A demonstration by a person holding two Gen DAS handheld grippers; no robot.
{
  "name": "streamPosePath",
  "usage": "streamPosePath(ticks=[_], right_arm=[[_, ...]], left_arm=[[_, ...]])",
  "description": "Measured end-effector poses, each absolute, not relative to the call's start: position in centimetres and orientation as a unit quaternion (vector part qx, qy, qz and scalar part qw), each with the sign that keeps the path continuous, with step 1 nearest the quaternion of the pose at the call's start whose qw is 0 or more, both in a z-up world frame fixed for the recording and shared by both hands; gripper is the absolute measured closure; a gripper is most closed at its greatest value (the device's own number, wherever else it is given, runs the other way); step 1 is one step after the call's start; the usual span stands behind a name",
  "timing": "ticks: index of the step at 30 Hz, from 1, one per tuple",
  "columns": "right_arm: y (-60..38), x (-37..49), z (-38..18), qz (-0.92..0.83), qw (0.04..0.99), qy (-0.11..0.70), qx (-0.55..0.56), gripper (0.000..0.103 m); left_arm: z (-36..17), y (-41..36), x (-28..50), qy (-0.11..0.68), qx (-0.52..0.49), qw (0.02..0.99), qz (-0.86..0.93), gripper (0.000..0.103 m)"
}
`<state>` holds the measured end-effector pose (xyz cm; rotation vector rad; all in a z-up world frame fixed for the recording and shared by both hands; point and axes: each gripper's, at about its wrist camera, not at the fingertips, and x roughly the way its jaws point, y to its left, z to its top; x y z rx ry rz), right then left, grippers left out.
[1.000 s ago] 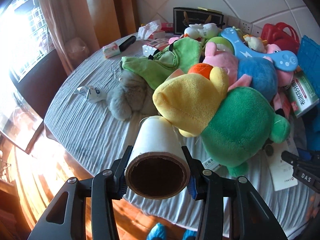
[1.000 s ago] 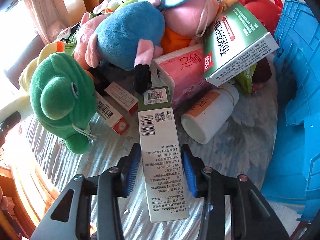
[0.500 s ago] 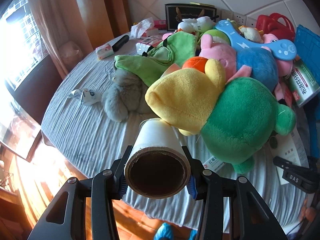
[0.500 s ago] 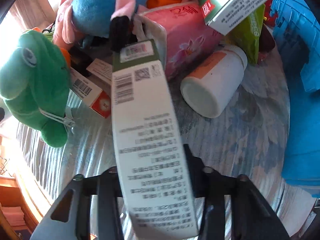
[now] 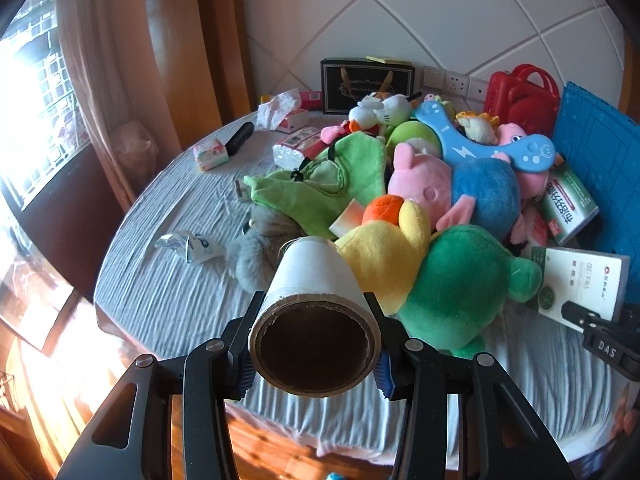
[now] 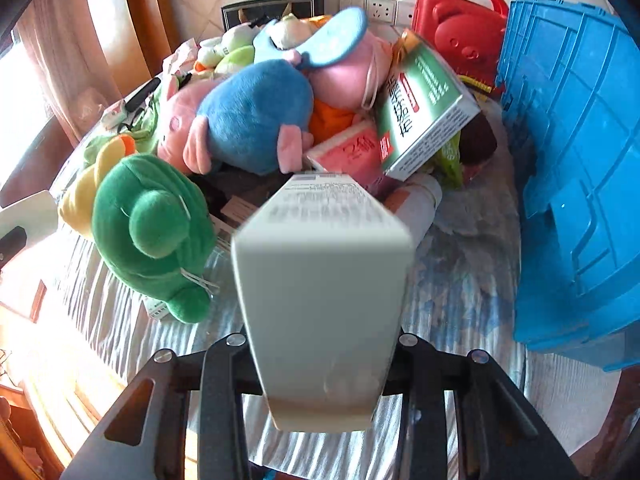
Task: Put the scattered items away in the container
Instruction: 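Carry the paper roll and medicine box over the crate and release both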
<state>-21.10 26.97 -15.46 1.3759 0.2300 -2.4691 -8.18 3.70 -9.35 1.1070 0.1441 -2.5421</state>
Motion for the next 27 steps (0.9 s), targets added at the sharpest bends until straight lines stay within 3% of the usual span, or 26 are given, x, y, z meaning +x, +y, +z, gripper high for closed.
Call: streamPosePath(ticks=[11, 27], right_arm=[[25.7, -16.4, -7.8, -0.899, 0.156, 0.087, 0.4, 0.068], [27.1, -16.4, -0.1, -0.93, 0.134, 0.089, 0.331, 0.068]], left_arm=[[-4.4, 5.7, -8.4, 0.038, 0.338, 0.119, -0.933, 0.058], [-0.4, 11.8, -11.5, 0.021, 0.303, 0.03, -0.952, 0.058]])
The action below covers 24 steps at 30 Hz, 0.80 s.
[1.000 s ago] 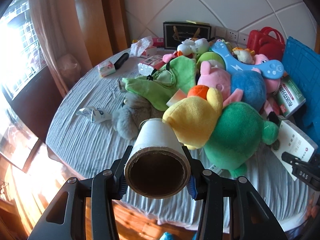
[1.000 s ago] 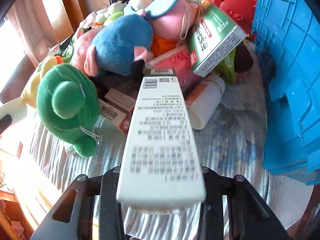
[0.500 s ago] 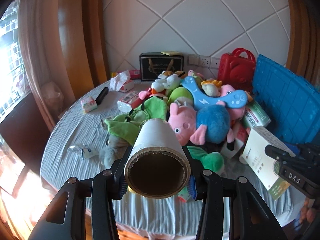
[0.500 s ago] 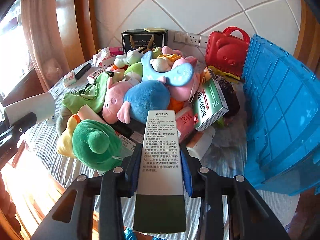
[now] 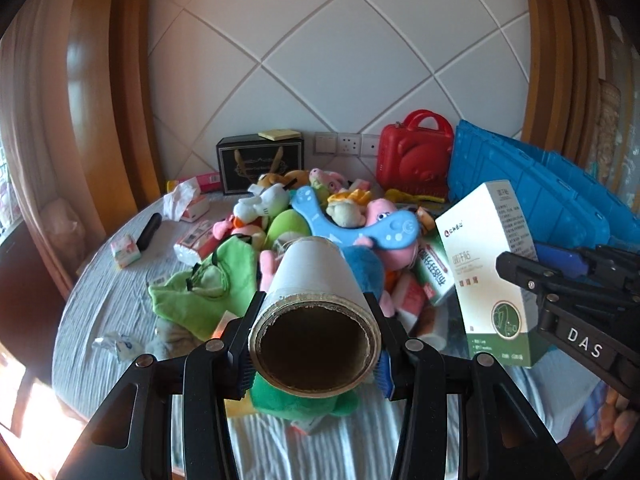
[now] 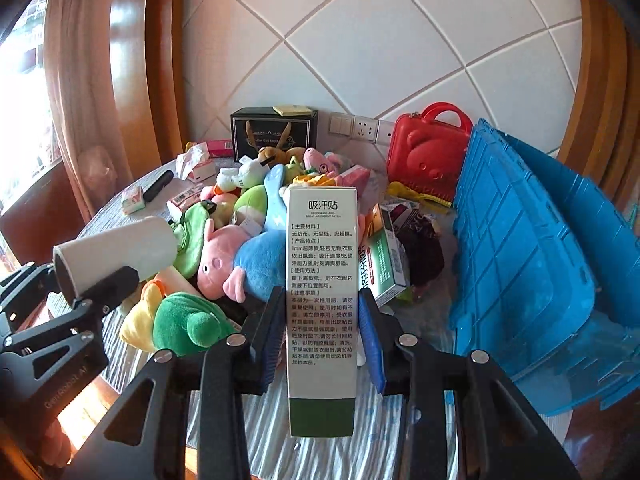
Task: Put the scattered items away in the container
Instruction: 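Carry the paper roll and medicine box over the crate and release both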
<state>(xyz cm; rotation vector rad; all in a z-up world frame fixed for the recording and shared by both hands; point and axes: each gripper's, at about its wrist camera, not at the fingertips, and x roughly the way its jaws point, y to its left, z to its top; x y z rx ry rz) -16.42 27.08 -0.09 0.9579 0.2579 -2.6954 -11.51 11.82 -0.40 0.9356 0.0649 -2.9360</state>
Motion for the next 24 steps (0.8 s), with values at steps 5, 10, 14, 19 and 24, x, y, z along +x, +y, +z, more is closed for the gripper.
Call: streamPosePath(ticks=[5, 10, 14, 19, 24], right_arm=[[28.8, -16.9, 4.2, -0.944, 0.125, 0.091, 0.29, 0.068], [32.2, -17.6, 8.3, -0.96, 0.111, 0.08, 0.246, 0.068], [36.7, -18.6, 11.1, -0.97, 0.085, 0.069, 0.218, 0.068], [43.3, -19.8, 13.2, -0.976, 0.043, 0.061, 0.203, 0.068], [50.1, -20.4, 13.5, -0.977, 0.003, 0.05, 0.208, 0.068]], left_arm=[[2.5, 14.4, -13.3, 0.022, 0.275, 0.008, -0.961, 0.058], [5.1, 18.4, -15.4, 0.013, 0.248, -0.014, -0.969, 0.058], [7.0, 22.5, -17.5, 0.007, 0.23, -0.035, -0.972, 0.058], [8.8, 29.0, -20.4, -0.003, 0.213, -0.07, -0.975, 0.058], [10.0, 35.8, -22.5, -0.014, 0.206, -0.11, -0.972, 0.058]])
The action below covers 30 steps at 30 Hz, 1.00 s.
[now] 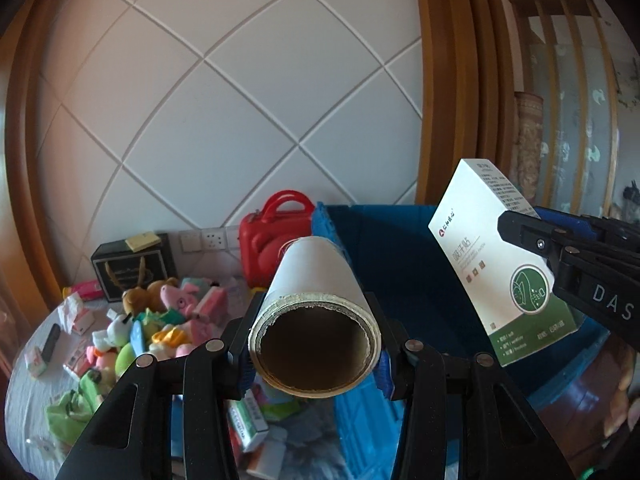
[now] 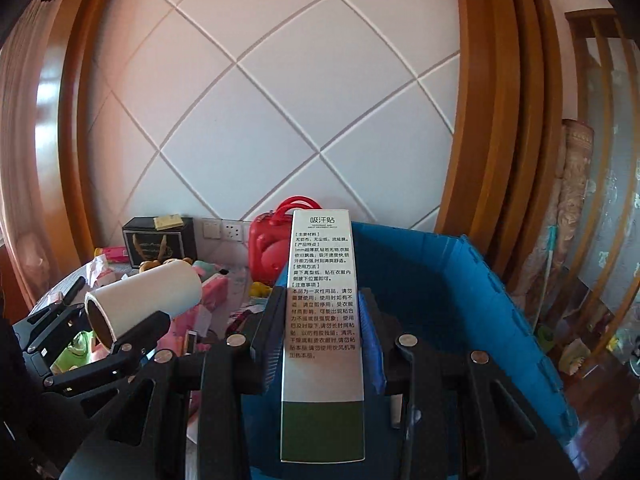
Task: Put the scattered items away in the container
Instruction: 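Carry the paper roll and medicine box over the crate and release both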
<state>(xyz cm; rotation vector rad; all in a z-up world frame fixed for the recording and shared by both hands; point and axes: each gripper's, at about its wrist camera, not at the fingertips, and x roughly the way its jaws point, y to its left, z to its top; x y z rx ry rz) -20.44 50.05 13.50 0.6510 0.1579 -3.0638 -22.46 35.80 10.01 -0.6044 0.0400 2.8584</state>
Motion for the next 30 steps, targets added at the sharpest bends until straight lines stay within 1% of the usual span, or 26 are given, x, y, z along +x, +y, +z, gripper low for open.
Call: streamPosePath(ticks=[5, 14, 18, 24, 30], right_arm=[[55.6, -20.8, 12.3, -0.973, -0.033, 0.045, 0.225, 0.068], [62.1, -22.1, 8.4, -0.956, -0.082, 0.022, 0.281, 0.068], [64.0, -22.7, 7.0, -0.947, -0.09, 0.013, 0.308, 0.068], [65.3, -24.1, 4.8, -0.931, -0.092, 0.006, 0.354, 0.068], [66.7, -24.8, 3.3, -0.916, -0.1, 0.005, 0.388, 0.068]], left_arm=[[10.0, 42.5, -23.6, 0.035, -0.224, 0.148, 0.963, 0.058], [7.2, 50.2, -25.7, 0.071, -0.311, 0.182, 0.93, 0.058], [6.2, 51.8, -26.3, 0.087, -0.341, 0.181, 0.918, 0.058], [4.1, 53.4, -27.8, 0.091, -0.401, 0.187, 0.892, 0.058], [2.6, 53.8, -28.3, 0.094, -0.424, 0.179, 0.883, 0.058]])
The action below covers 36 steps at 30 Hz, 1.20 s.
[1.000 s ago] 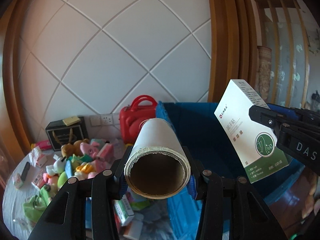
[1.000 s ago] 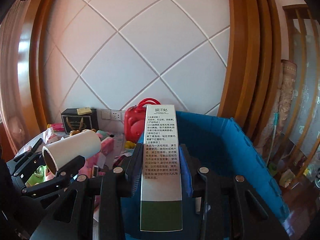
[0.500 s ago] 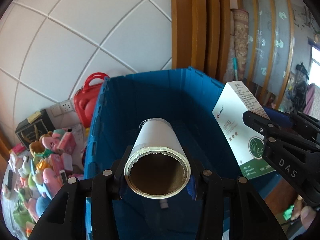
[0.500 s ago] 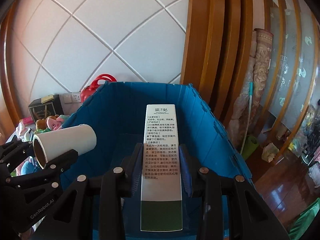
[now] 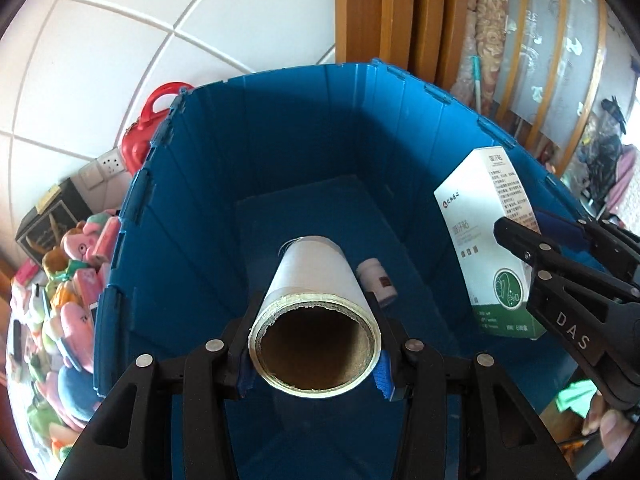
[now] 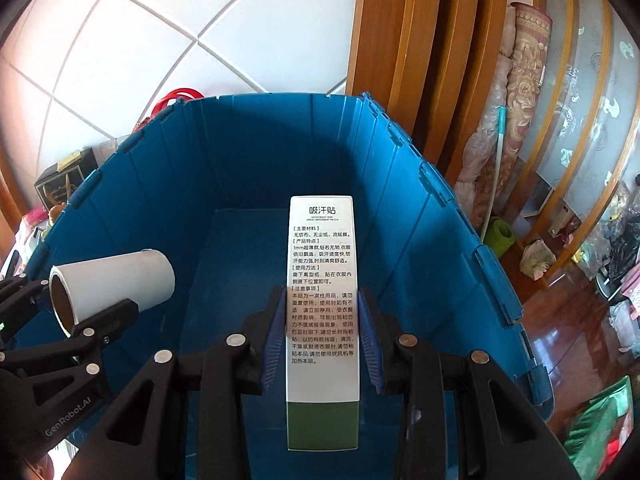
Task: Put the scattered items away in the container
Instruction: 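Carry the paper roll and medicine box over the crate and release both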
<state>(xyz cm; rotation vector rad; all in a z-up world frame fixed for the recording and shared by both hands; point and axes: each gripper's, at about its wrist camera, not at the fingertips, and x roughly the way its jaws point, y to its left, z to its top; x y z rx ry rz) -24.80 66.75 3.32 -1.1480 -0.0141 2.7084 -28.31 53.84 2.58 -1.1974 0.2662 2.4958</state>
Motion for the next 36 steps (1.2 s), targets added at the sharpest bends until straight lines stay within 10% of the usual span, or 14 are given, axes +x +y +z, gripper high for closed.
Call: streamPosePath(ticks=[9, 17, 22, 36], right_arm=[[67.1, -24.8, 2.6, 0.913, 0.096, -0.007, -0.396, 0.068], [67.4, -24.4, 3.0, 0.914, 0.109, -0.006, -0.39, 0.067], [67.5, -23.7, 3.3, 0.915, 0.12, -0.006, -0.384, 0.033], [65.9, -21.2, 4.6, 0.923, 0.124, 0.0, -0.365, 0.017]], left_arm=[[2.5, 54.2, -28.2, 0.102, -0.414, 0.174, 0.888, 0.056], [3.1, 53.6, -27.4, 0.103, -0.395, 0.165, 0.898, 0.022], [3.3, 53.2, -26.9, 0.101, -0.394, 0.167, 0.898, 0.022], [4.8, 49.7, -23.8, 0.092, -0.364, 0.152, 0.914, 0.018]])
